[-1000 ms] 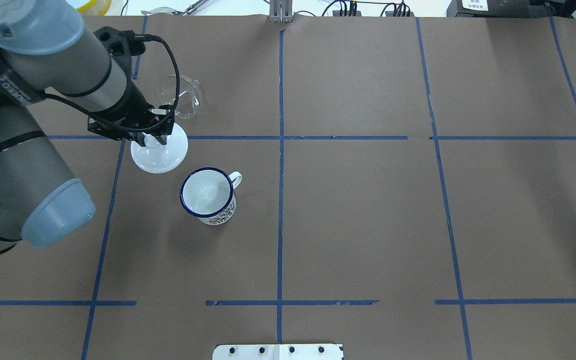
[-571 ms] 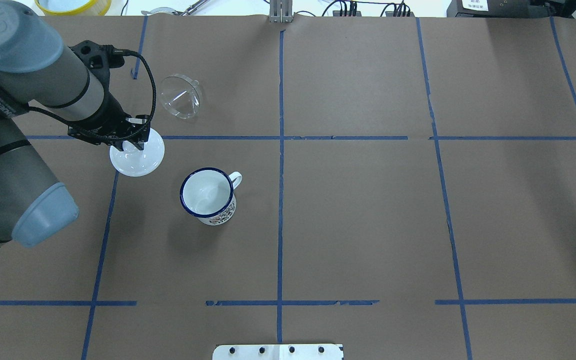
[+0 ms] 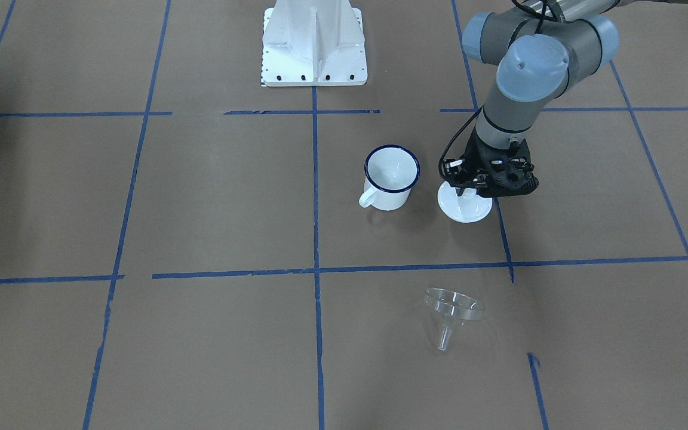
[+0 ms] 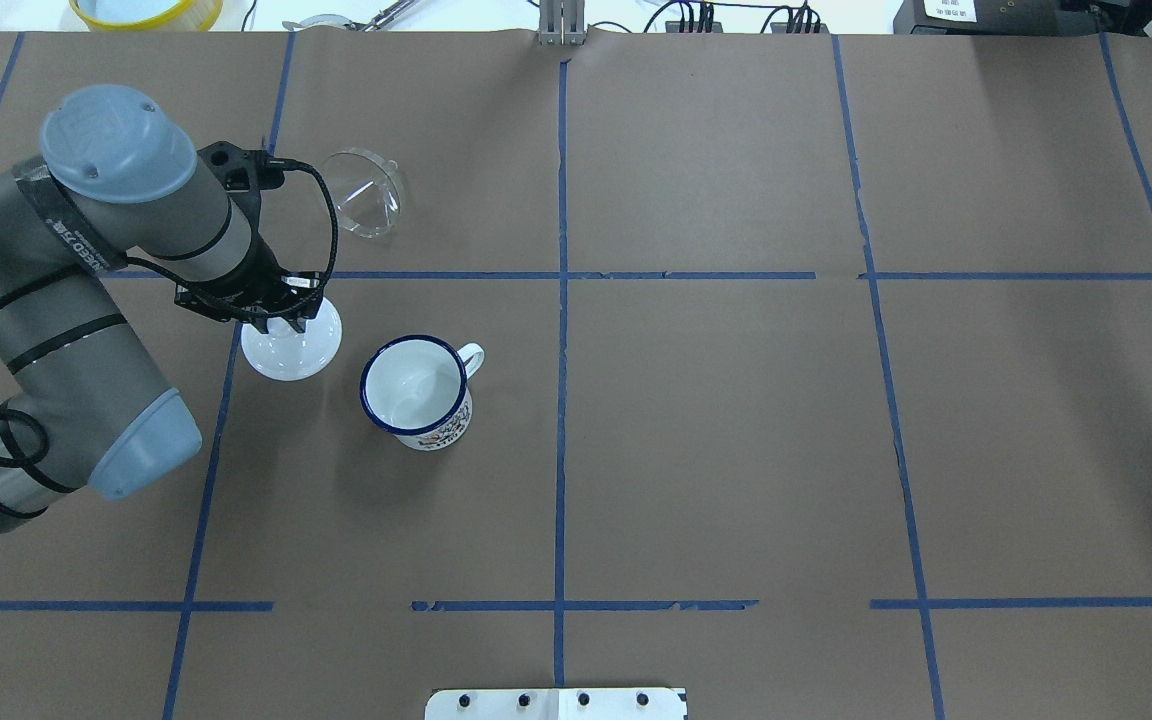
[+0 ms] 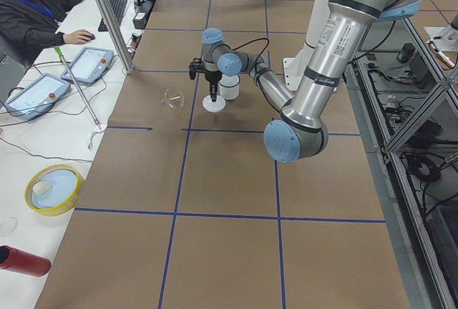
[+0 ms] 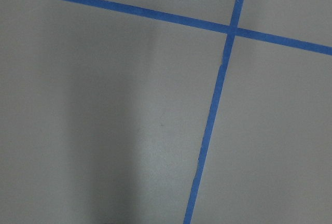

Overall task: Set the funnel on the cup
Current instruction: 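Lower the lid onto the table and open the left gripper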

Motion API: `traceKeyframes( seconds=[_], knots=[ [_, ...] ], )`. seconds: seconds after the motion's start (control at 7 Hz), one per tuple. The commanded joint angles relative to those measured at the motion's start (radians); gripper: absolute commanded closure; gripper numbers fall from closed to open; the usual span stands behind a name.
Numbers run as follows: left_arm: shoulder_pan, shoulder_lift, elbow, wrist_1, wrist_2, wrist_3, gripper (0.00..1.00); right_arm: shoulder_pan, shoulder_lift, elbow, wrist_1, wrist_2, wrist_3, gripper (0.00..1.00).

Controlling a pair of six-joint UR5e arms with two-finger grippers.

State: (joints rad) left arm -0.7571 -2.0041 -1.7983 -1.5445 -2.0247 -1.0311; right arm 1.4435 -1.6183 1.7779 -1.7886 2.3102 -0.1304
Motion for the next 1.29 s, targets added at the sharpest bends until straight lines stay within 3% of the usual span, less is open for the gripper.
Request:
traceKeyframes(
  seconds=[0.0,0.57,0.71,0.86,1.0,1.14],
  knots=[
    [0.004,0.002,0.034,-0.019,0.000,0.009,1.00,0.000,0.000,0.000,0.000,0.000,0.000,0.00],
    [0.005,0.031,0.086,-0.126,-0.005,0.008,1.00,0.000,0.000,0.000,0.000,0.000,0.000,0.00],
    [0.005,0.039,0.086,-0.131,-0.006,0.009,0.84,0.000,0.000,0.000,0.000,0.000,0.000,0.00],
    [0.005,0.039,0.088,-0.131,-0.006,0.009,0.25,0.000,0.000,0.000,0.000,0.000,0.000,0.00],
    [0.005,0.039,0.085,-0.128,-0.003,0.009,0.00,0.000,0.000,0.000,0.000,0.000,0.000,0.00],
    [0.005,0.039,0.068,-0.121,0.001,0.009,0.00,0.000,0.000,0.000,0.000,0.000,0.000,0.00]
  ],
)
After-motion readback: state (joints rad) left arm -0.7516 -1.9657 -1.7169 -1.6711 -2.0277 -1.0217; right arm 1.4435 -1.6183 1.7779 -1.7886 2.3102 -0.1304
